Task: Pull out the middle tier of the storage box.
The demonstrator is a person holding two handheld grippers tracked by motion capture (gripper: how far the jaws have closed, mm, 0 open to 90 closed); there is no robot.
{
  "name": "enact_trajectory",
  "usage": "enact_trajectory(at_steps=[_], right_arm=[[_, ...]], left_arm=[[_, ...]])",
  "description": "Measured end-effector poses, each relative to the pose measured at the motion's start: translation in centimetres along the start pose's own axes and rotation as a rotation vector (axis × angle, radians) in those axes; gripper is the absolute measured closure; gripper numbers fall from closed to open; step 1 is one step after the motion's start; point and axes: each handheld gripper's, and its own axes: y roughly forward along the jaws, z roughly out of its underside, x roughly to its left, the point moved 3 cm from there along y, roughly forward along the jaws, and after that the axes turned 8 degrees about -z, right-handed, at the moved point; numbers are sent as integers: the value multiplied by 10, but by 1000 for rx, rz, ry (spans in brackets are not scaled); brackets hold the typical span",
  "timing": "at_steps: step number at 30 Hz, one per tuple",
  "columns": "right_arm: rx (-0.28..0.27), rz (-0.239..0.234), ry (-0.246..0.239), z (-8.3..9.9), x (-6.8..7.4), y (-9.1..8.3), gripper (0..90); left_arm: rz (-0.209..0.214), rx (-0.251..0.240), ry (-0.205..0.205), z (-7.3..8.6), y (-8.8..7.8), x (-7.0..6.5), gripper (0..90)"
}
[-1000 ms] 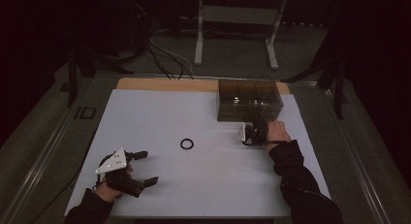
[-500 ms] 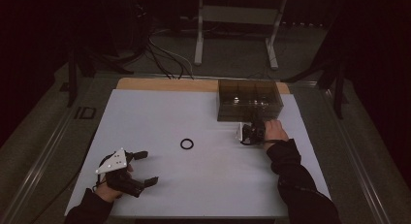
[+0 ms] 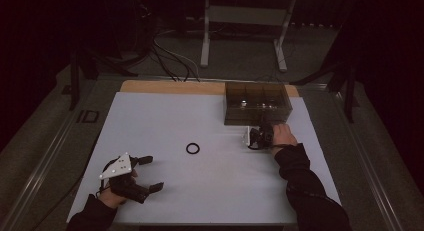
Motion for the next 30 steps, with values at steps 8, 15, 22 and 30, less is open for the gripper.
enact_trajectory(at_steps=[8, 15, 22, 30], right_arm=[[-1, -4, 3, 1, 2, -8, 806], [-7, -10, -13, 5, 6, -17, 805], [-9, -11, -16, 7, 9, -19, 804], [-17, -12, -20, 7, 9, -18, 803]], left_arm=[[1, 1, 0, 0, 0, 0, 10], [-3, 3, 2, 0, 0, 0, 10], [-4, -1, -3, 0, 0, 0, 10], [-3, -1, -2, 0, 0, 0, 10]])
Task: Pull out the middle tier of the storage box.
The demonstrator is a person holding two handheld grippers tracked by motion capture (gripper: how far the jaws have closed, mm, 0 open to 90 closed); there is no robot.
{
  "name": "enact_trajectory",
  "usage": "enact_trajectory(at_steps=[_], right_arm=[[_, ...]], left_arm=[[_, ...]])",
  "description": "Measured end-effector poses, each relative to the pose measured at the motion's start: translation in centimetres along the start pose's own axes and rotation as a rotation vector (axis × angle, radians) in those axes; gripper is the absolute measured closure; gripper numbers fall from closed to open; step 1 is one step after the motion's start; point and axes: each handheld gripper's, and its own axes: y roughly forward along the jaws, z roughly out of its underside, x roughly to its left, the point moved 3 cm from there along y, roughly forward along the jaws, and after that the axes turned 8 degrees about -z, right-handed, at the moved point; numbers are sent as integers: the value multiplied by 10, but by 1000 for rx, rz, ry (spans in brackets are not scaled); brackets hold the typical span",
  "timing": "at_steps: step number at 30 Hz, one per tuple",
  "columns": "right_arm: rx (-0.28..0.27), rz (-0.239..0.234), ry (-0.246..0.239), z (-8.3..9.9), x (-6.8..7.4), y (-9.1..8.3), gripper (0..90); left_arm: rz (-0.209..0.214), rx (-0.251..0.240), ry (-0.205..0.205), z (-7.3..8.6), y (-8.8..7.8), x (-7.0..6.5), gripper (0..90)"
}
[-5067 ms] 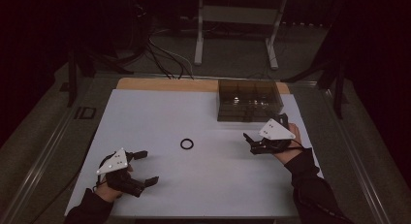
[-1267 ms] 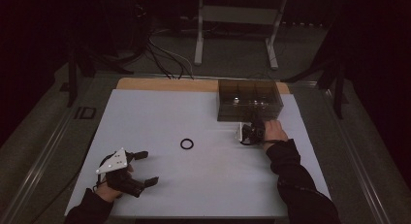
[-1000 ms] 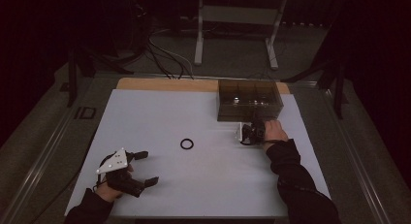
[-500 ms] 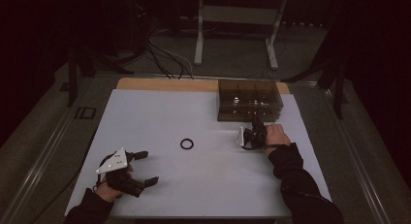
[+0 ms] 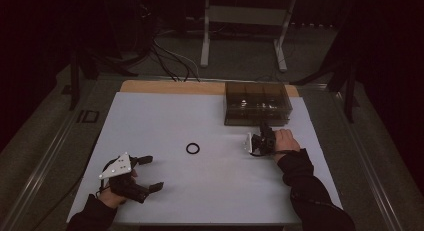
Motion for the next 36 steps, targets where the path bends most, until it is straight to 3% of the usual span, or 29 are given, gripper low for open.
enact_trajectory(at_steps=[17, 23, 29, 31, 34, 36], right_arm=[[-22, -28, -1, 2, -3, 0, 789], [-66, -63, 45, 6, -8, -5, 702], [-106, -175, 90, 15, -13, -9, 571], [-137, -202, 82, 18, -15, -12, 554], [-153, -255, 94, 23, -19, -15, 477], [-156, -282, 111, 25, -21, -15, 377]], left_arm=[[-1, 3, 2, 0, 0, -1, 10], [-2, 3, 3, 0, 0, -1, 10], [-3, 1, 3, 0, -1, -1, 10], [-4, 4, 4, 0, -1, -1, 10], [-3, -2, 3, -1, -1, -1, 10], [-5, 2, 6, -1, 0, -2, 10]])
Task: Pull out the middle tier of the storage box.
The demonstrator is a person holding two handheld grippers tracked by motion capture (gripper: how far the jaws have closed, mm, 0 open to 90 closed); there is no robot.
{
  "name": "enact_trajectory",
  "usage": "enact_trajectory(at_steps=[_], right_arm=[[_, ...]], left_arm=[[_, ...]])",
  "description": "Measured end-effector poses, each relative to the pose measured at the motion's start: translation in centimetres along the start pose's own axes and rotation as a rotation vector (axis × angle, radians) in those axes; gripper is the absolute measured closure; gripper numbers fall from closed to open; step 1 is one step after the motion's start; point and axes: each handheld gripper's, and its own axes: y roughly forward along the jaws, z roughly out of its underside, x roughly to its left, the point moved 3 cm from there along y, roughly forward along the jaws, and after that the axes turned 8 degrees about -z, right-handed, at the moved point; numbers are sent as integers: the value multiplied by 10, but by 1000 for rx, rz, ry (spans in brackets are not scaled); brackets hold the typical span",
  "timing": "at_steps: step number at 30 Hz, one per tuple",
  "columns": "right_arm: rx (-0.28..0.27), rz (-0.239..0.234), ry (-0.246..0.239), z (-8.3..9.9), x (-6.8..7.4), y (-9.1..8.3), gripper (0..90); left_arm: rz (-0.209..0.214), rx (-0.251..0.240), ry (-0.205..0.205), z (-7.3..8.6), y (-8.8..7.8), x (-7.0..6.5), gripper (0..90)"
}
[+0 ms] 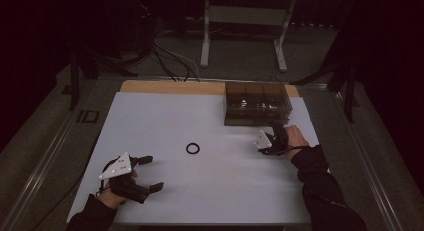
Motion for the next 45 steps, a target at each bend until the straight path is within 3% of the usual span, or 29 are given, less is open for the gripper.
enact_trajectory(at_steps=[2, 5, 10, 13, 16, 26, 31, 34, 39, 43, 45], right_arm=[[7, -33, 25, 2, -2, -2, 315], [-24, -99, 79, 4, -6, -6, 214], [-16, -166, 94, 8, -10, -9, 38], [-10, -192, 90, 9, -13, -11, 2], [-26, -199, 93, 11, -15, -14, 0], [-46, -246, 32, 15, -24, -22, 0], [-30, -272, 9, 17, -31, -24, 0], [-21, -255, -23, 17, -33, -25, 35], [-18, -270, 2, 19, -43, -26, 35], [2, -334, 26, 21, -53, -25, 37], [21, -351, 15, 22, -58, -24, 43]], left_arm=[[1, 0, -1, 0, 0, 0, 10], [1, -2, -2, 0, 0, 0, 10], [1, -3, -2, 0, 0, 0, 10], [1, -1, -1, 0, 0, 0, 10], [2, -1, -1, 0, 0, 0, 10], [3, 3, 3, 0, 0, -1, 10], [4, 9, 8, 1, 1, -1, 10], [4, 8, 9, 1, 1, -1, 10], [8, 9, 10, 1, 1, -1, 10], [6, 9, 9, 1, 1, -1, 10], [7, 10, 9, 1, 1, -1, 10]])
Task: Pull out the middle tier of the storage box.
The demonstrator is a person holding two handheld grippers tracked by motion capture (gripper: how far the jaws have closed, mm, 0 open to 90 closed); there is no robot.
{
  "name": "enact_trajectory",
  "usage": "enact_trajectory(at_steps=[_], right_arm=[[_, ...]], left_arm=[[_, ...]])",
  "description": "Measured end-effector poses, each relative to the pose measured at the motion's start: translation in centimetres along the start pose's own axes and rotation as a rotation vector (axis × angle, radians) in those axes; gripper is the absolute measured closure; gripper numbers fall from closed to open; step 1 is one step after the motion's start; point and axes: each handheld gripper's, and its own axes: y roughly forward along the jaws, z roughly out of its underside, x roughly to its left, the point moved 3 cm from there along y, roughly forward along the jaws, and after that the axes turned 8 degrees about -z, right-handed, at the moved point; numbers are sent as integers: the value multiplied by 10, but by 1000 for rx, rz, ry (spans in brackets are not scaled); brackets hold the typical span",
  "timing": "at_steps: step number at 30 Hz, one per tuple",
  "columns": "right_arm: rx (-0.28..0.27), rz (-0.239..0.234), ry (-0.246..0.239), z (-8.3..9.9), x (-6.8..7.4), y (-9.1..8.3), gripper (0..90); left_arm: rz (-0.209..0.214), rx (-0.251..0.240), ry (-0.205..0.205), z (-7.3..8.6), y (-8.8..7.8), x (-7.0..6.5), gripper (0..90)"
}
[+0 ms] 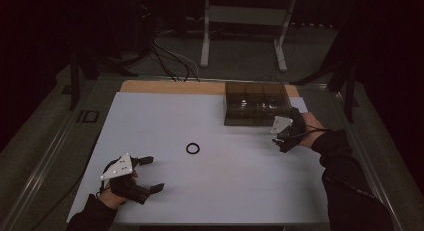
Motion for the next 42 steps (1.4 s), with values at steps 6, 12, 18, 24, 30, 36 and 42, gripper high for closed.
enact_trajectory(at_steps=[6, 12, 18, 24, 30, 36, 42], right_arm=[[6, -61, 3, -8, -9, 0, 74], [23, -209, 20, -12, -17, 9, 95], [81, -290, 34, -14, -26, 12, 151], [99, -269, 3, -16, -27, 12, 353], [53, -195, -104, -13, -29, 18, 485], [41, -212, -187, -14, -35, 21, 608], [58, -250, -184, -15, -44, 27, 692]], left_arm=[[2, -1, -2, 0, 0, 0, 10], [2, -7, -5, 0, -1, 1, 10], [3, -8, -9, 0, -1, 1, 10], [6, -2, -7, 0, 0, 1, 10], [1, -5, -10, 0, 0, 1, 10], [0, -3, -8, 0, 0, 1, 10], [2, 1, -9, 1, 0, 2, 10]])
